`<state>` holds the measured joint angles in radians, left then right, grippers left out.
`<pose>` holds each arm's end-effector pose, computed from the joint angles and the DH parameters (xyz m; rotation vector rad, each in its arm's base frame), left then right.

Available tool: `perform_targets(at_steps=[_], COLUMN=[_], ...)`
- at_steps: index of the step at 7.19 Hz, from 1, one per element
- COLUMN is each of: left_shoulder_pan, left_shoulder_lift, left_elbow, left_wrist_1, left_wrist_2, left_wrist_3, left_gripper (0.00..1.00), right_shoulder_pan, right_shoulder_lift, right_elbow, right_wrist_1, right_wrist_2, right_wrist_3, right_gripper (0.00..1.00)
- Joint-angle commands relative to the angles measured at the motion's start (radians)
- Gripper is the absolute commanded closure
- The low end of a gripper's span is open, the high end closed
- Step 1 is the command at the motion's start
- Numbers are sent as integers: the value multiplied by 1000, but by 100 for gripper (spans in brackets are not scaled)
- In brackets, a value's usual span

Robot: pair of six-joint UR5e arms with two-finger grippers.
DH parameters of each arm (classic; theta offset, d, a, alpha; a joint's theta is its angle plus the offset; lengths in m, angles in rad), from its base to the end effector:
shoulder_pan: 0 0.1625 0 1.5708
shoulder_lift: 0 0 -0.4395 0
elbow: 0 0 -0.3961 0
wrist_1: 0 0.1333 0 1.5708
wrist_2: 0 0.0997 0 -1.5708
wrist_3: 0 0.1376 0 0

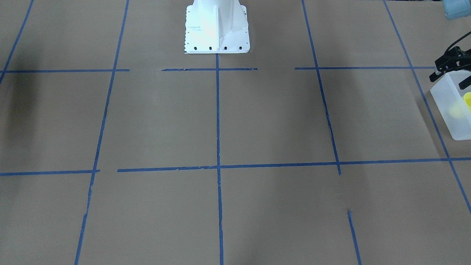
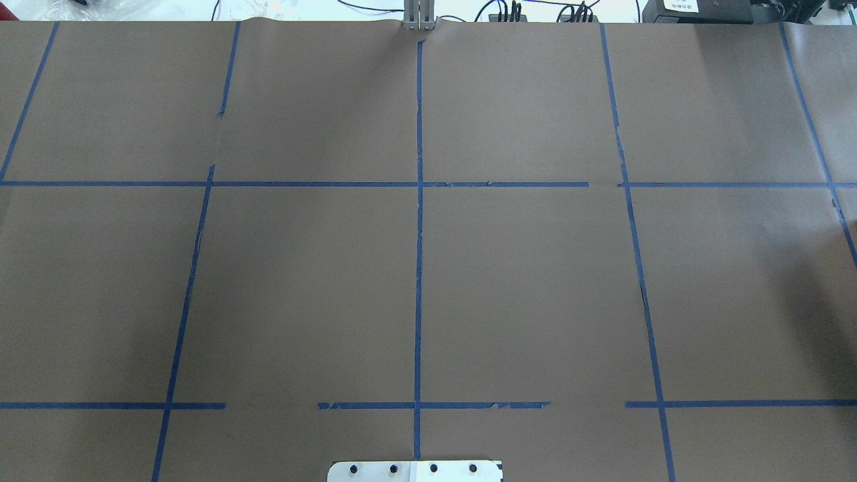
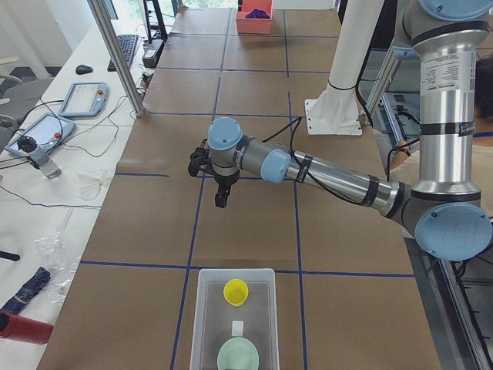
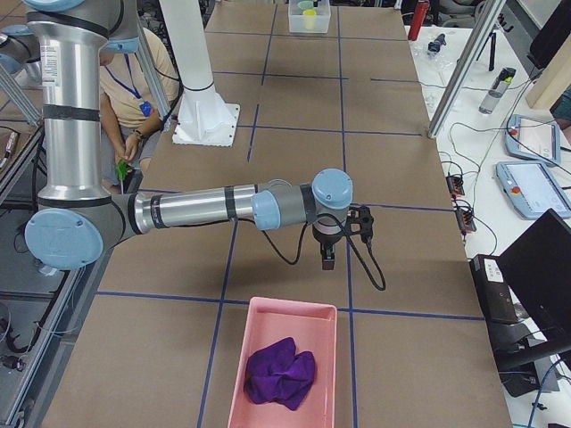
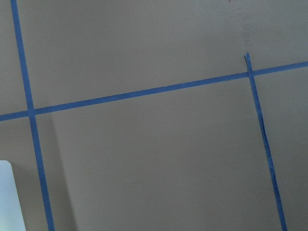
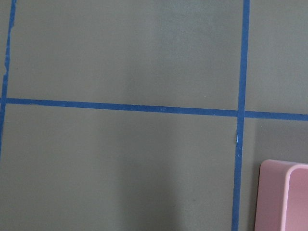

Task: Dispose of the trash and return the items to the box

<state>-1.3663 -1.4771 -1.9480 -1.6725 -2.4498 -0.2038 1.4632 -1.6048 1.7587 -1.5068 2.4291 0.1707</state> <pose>0.0676 -0.4604 0.5332 0.1766 0.9228 0.1699 -0.0240 -0.4935 0.6073 0.0838 -0.8746 -0.0345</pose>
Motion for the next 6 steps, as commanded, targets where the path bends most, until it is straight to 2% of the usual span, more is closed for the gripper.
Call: perform_targets(at_steps=[1,6], left_shoulder_pan=[0,-7], left_shoulder_lift=[6,8], left_elbow=[26,24], left_wrist_1=[-42,-84], left_wrist_2=[0,0], left_wrist_3=[-5,0], left_gripper=[0,0], right_shoulder_pan=[-13,-37], right_shoulder_lift=[2,3], right_elbow=[2,-8], right_wrist_1=[-9,-25], right_wrist_2=[4,4], right_wrist_3=[-25,-82], right_gripper=[0,0])
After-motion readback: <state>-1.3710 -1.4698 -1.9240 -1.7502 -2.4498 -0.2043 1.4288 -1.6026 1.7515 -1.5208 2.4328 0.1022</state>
